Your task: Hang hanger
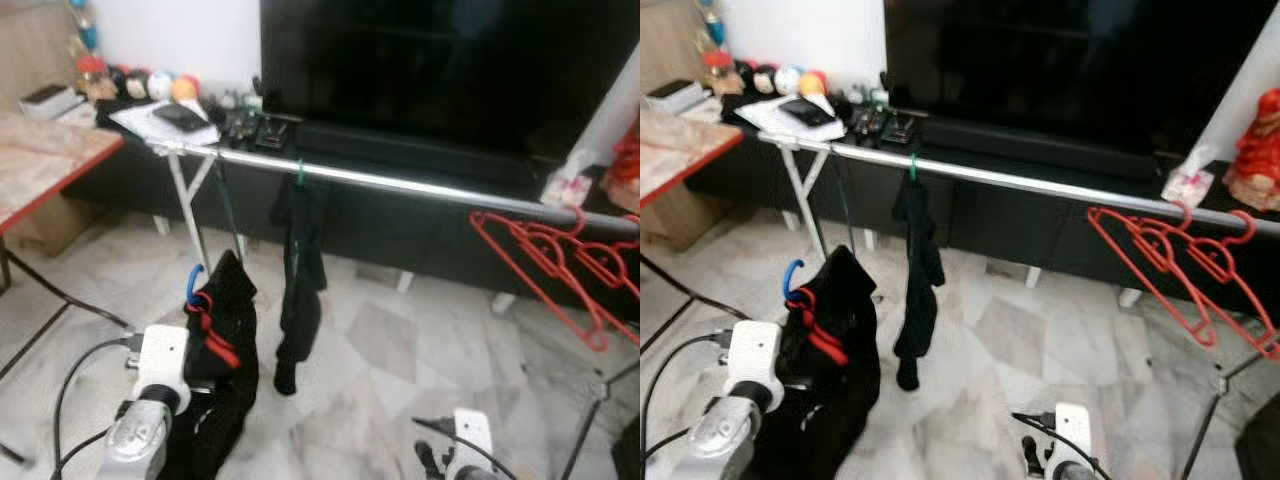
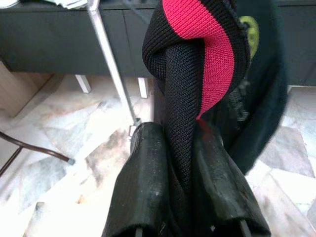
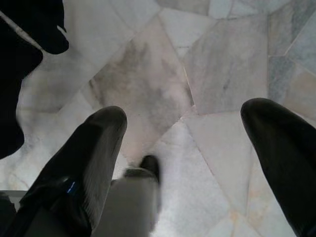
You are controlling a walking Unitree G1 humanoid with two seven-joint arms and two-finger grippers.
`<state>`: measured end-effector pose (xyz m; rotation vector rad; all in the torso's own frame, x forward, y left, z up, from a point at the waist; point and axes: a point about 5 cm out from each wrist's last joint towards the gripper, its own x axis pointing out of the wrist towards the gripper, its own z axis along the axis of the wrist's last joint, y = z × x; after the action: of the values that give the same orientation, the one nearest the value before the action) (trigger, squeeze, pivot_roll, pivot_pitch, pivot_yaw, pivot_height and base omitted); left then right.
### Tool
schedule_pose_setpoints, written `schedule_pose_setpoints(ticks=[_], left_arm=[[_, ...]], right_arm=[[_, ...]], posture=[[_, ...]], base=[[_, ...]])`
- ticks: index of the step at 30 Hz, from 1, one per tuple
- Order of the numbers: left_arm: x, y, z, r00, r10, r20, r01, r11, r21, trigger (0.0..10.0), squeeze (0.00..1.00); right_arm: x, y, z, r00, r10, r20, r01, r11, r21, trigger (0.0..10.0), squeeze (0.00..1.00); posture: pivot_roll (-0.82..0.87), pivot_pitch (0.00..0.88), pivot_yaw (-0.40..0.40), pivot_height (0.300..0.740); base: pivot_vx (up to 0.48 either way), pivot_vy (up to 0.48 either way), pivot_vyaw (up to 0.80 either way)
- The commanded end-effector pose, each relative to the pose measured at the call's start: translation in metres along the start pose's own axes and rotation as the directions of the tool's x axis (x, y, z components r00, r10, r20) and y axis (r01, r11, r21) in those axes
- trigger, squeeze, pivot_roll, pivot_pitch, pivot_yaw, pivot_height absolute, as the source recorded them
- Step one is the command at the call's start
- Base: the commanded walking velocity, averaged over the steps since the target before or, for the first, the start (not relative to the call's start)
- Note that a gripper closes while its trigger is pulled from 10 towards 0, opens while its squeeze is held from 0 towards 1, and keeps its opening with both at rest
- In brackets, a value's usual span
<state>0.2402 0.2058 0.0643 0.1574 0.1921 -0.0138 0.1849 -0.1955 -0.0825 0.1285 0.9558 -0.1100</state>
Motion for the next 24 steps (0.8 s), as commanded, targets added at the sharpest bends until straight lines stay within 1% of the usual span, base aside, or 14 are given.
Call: schedule_pose_setpoints(ticks=[1,4,11,24], left_arm=[[0.0014,-0.0057,0.0091,0.999,-0.016,0.046,0.016,1.000,0.003,10.0,0.00],[0.0010,-0.0057,0.0089,0.999,-0.016,0.045,0.016,1.000,0.001,10.0,0.00],[0.0008,-0.0058,0.0086,0.999,-0.017,0.043,0.017,1.000,0.000,10.0,0.00],[-0.0010,-0.0075,0.0075,0.999,-0.022,0.038,0.022,1.000,-0.004,10.0,0.00]], right_arm=[[-0.0009,-0.0078,0.0003,1.000,-0.023,-0.002,0.023,1.000,0.001,10.0,0.00],[-0.0009,-0.0078,-0.0003,1.000,-0.018,-0.014,0.018,1.000,-0.010,10.0,0.00],[-0.0008,-0.0077,-0.0001,1.000,-0.014,-0.017,0.014,1.000,-0.017,10.0,0.00],[-0.0007,-0.0074,0.0007,1.000,-0.015,-0.007,0.015,1.000,-0.018,10.0,0.00]], posture=[[-0.03,0.000,-0.051,0.740],[-0.03,0.000,-0.051,0.740],[-0.03,0.000,-0.051,0.740],[-0.03,0.000,-0.050,0.740]], base=[[0.000,-0.251,0.00],[0.000,-0.254,0.00],[0.000,-0.255,-0.65],[0.000,-0.252,0.00]])
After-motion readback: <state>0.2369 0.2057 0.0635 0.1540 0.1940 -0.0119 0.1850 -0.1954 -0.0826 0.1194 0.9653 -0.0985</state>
